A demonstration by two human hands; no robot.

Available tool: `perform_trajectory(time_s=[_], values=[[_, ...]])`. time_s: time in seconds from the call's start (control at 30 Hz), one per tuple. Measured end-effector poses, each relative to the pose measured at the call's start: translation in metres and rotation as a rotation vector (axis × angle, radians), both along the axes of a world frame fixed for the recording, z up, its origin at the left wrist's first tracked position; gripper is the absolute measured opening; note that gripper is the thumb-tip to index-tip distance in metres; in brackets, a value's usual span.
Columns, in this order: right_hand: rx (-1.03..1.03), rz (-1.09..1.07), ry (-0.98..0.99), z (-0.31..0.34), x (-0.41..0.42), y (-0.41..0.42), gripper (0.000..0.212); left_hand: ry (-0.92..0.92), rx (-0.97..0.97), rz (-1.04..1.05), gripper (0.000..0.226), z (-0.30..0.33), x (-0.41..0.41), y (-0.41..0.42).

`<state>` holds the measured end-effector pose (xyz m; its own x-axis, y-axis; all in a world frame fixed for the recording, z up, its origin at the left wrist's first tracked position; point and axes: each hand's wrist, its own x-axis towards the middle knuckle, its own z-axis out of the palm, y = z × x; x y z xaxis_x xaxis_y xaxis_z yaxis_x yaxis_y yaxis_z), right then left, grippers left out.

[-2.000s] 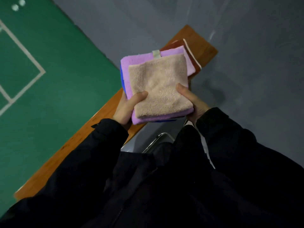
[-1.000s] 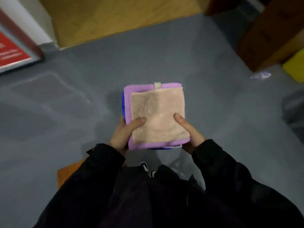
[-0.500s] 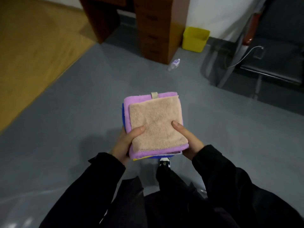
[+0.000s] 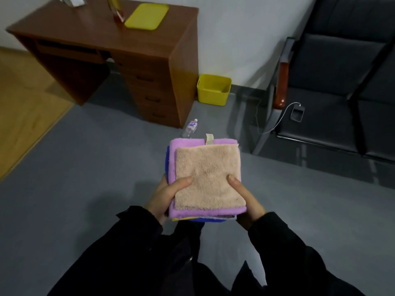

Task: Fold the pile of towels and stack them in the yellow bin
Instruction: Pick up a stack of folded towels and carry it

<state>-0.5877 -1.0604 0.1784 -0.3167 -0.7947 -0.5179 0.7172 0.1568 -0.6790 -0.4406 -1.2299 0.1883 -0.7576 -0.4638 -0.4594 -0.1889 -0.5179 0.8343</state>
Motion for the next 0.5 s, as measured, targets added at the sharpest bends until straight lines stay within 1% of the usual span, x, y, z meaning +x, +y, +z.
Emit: perform_trajectory(time_s=[0.13,0.2,0.37,0.47,0.5], values=[[0.019,-0.101,-0.009,-0.016,-0.117,-0.072,0.061,0.048,0.055,-0.068,0.058,-0.023,-0.131,-0.081],[0.034,-0.138,-0.024,-0.014,-0.177,-0.103,0.060,0.043,0.089,-0.108,0.057,-0.022,-0.198,-0.119],[-0.002,-0.211,-0.021,0.003,-0.321,-0.176,0.056,0.040,0.101,-0.177,0.058,-0.009,-0.354,-0.200],[0.002,-0.233,-0.012,-0.001,-0.411,-0.227,0.054,0.031,0.096,-0.175,0.056,-0.016,-0.444,-0.254],[0.019,-0.225,-0.008,-0.006,-0.442,-0.244,0.057,0.027,0.090,-0.166,0.056,-0.021,-0.473,-0.272]])
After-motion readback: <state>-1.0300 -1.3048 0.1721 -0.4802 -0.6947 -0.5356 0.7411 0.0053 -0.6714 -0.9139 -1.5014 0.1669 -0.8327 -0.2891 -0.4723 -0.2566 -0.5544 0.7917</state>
